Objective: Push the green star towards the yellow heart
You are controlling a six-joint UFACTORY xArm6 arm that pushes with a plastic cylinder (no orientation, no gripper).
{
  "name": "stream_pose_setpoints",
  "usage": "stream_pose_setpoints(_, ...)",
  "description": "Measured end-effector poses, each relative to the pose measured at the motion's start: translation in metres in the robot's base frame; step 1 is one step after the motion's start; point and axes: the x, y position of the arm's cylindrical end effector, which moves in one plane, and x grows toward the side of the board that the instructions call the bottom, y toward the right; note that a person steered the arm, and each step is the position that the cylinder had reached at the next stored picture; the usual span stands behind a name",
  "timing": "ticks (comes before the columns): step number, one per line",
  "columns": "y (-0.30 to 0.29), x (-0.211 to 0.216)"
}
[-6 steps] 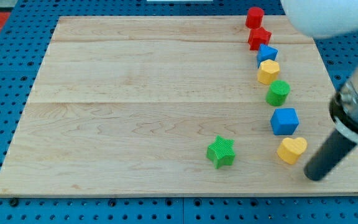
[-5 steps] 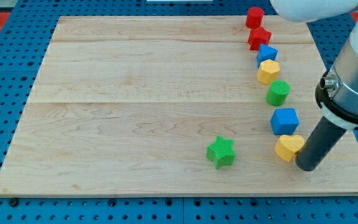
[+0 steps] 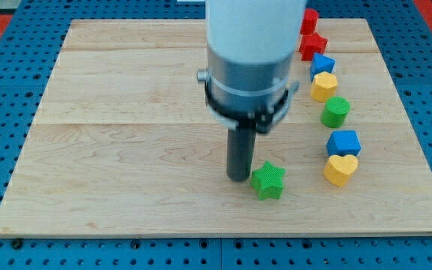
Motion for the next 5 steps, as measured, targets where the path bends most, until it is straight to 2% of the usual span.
stream_pose_setpoints(1, 0.0, -0.007)
stream_pose_setpoints(3, 0.021, 0.043)
stream_pose_setpoints(4, 0.027, 0.048)
stream_pose_setpoints(5, 0.018, 0.022)
